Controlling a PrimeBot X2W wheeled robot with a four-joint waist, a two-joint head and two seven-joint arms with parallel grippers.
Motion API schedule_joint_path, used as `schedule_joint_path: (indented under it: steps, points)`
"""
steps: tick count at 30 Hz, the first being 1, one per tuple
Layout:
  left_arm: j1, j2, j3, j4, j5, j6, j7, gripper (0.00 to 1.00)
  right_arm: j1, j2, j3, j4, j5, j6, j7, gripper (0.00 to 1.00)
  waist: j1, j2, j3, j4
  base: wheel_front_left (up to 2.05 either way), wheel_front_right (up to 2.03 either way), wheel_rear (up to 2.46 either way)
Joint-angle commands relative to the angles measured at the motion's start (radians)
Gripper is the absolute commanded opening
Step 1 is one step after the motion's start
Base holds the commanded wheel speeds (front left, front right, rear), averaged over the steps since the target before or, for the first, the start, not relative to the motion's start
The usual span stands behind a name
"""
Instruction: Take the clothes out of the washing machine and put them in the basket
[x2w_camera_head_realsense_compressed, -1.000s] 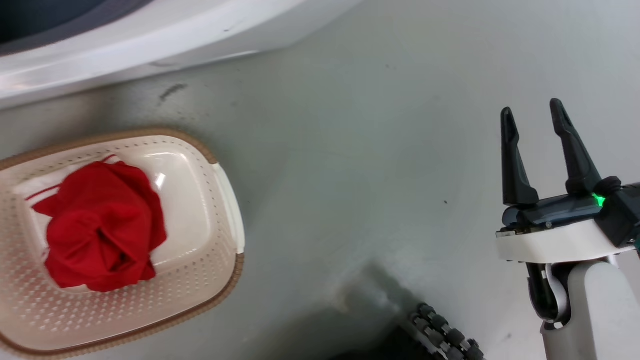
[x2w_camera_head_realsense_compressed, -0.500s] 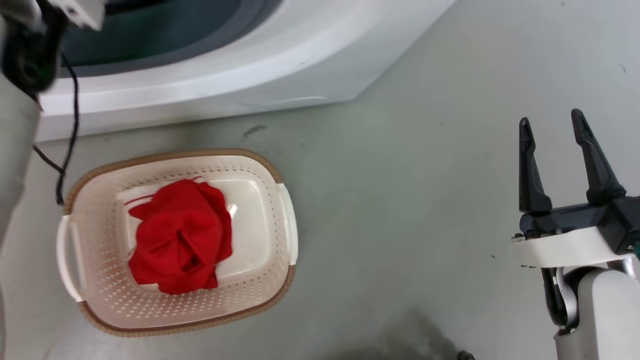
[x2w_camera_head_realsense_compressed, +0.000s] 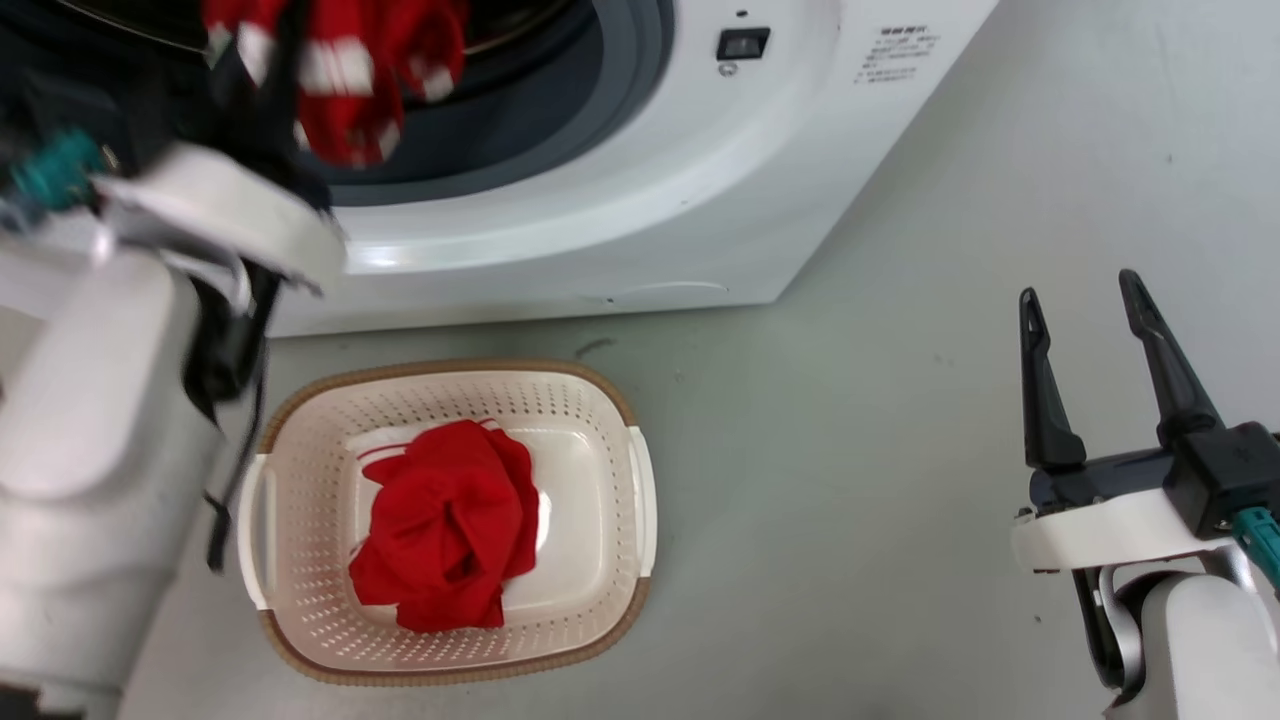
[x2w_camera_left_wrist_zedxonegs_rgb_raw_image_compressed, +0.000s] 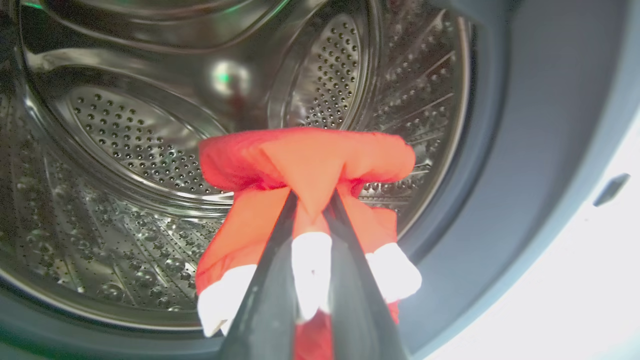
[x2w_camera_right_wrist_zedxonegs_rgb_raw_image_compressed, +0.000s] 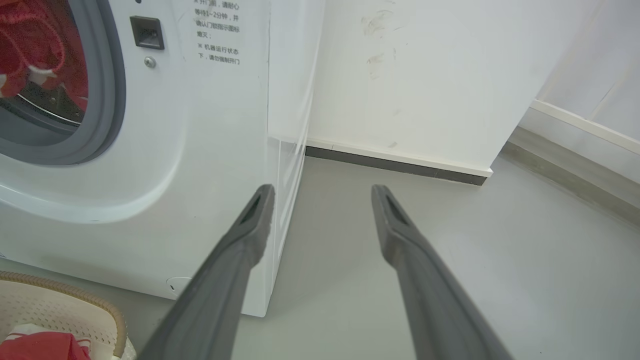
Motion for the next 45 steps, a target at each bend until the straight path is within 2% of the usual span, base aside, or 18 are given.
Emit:
schedule_joint_path:
  steps: [1, 8, 12, 17, 23, 26, 29, 37, 41, 45]
  points:
    - [0.07, -0.014, 0.036, -0.059, 0.049, 0.008, -0.005, 0.0, 0.014, 0.0, 0.0, 0.007, -0.003, -0.001, -0.003, 1.0, 0.0002, 0.0, -0.046, 0.03, 0.0, 0.0, 0.0]
    - [0.315, -0.088, 0.143, -0.261, 0.195, -0.011, -0.004, 0.0, 0.039, 0.0, -0.007, 0.022, -0.01, -0.001, -0.003, 1.0, 0.0002, 0.0, -0.114, 0.081, 0.0, 0.0, 0.0]
    - [0.428, -0.119, 0.148, -0.32, 0.244, -0.033, -0.004, 0.0, 0.055, 0.0, -0.006, 0.031, -0.016, -0.001, -0.003, 1.0, 0.0002, 0.0, -0.138, 0.109, 0.0, 0.0, 0.0]
    - [0.526, -0.144, 0.123, -0.32, 0.257, -0.053, -0.004, 0.0, 0.063, 0.0, -0.001, 0.034, -0.017, -0.001, -0.003, 1.0, 0.0002, 0.0, -0.148, 0.124, 0.0, 0.0, 0.0]
    - [0.584, -0.163, 0.0, -0.206, 0.264, -0.071, -0.004, 0.0, 0.05, 0.0, 0.013, 0.031, -0.027, -0.001, -0.003, 1.0, 0.0002, 0.0, -0.115, 0.124, 0.0, 0.0, 0.0]
    - [0.554, -0.164, -0.056, -0.125, 0.298, -0.072, -0.004, 0.0, 0.038, 0.0, 0.017, 0.026, -0.033, -0.001, -0.003, 1.0, 0.0002, 0.0, -0.085, 0.113, 0.0, 0.0, 0.0]
    - [0.535, -0.201, -0.094, -0.047, 0.28, -0.073, -0.004, 0.0, 0.024, 0.0, 0.012, 0.019, -0.034, -0.001, -0.003, 1.0, 0.0002, 0.0, -0.043, 0.095, 0.0, 0.0, 0.0]
    - [0.424, -0.224, -0.21, 0.142, 0.226, -0.073, -0.004, 0.0, -0.011, 0.0, 0.014, -0.01, -0.022, -0.001, -0.003, 1.0, 0.0002, 0.0, 0.101, 0.037, 0.0, 0.0, 0.0]
    - [0.365, -0.225, -0.355, 0.236, 0.21, -0.073, -0.004, 0.0, -0.026, 0.0, 0.015, -0.016, -0.014, -0.001, -0.003, 1.0, 0.0002, 0.0, 0.162, 0.014, 0.0, 0.0, 0.0]
    - [0.304, -0.228, -0.5, 0.323, 0.142, -0.073, 0.002, 0.0, -0.041, 0.0, 0.013, -0.022, -0.006, -0.001, -0.003, 1.0, 0.0002, 0.0, 0.207, -0.004, 0.0, 0.0, 0.0]
